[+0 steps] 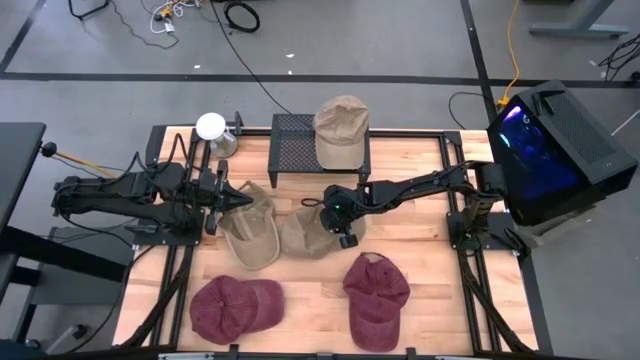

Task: Pick & Place hat
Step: Stack the right brown cap on the brown cap on the shelf

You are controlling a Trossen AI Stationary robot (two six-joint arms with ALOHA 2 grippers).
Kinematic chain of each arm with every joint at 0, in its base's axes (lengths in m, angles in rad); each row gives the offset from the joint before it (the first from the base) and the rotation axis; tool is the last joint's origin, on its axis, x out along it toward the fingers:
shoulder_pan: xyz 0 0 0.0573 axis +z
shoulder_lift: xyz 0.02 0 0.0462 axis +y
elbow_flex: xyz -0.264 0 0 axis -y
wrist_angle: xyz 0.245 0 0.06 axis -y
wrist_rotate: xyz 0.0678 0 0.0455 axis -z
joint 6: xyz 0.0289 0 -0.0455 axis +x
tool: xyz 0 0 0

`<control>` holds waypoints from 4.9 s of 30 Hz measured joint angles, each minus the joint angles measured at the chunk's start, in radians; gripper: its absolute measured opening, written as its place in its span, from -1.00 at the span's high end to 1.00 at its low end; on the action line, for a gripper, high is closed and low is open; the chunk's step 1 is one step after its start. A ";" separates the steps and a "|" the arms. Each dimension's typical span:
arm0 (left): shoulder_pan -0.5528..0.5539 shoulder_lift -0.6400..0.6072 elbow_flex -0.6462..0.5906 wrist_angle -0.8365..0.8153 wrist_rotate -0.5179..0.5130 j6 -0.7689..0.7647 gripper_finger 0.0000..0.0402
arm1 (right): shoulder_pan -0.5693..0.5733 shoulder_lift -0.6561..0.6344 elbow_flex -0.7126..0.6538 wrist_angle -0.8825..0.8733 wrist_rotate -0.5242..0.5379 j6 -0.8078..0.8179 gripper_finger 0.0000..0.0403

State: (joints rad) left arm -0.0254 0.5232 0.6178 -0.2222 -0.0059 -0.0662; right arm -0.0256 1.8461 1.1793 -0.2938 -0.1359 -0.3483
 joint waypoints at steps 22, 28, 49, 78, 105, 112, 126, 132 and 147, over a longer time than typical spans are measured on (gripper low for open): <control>0.000 0.000 0.000 0.000 0.000 0.000 0.93 | 0.055 -0.016 0.220 0.012 0.016 -0.009 -0.27; 0.000 0.000 0.000 0.002 0.000 0.000 0.93 | 0.059 0.019 0.220 0.000 0.027 -0.259 -0.27; 0.000 0.000 0.000 0.011 0.000 0.000 0.93 | 0.059 0.136 0.218 0.066 0.057 -1.001 -0.18; 0.000 0.000 0.000 0.014 0.000 0.000 0.93 | 0.054 0.164 0.218 0.043 0.014 -1.101 0.54; 0.000 0.000 0.000 0.015 0.000 0.000 0.93 | 0.053 0.030 0.218 -0.109 0.050 -0.986 0.95; 0.000 0.000 0.000 0.015 0.000 0.000 0.93 | 0.053 -0.092 0.218 -0.186 0.050 -0.948 0.95; 0.000 0.000 0.000 0.015 0.000 0.000 0.93 | 0.053 -0.337 0.228 -0.287 0.215 -0.788 0.95; 0.000 0.000 0.000 0.015 0.000 0.000 0.93 | 0.048 -0.360 0.341 -0.405 0.263 -0.704 0.95; 0.000 0.000 0.000 0.015 0.000 0.000 0.93 | 0.026 -0.360 0.639 -0.512 0.591 -0.584 0.96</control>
State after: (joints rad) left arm -0.0254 0.5236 0.6178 -0.2073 -0.0055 -0.0662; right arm 0.0001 1.4857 1.8183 -0.8062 0.4548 -0.9325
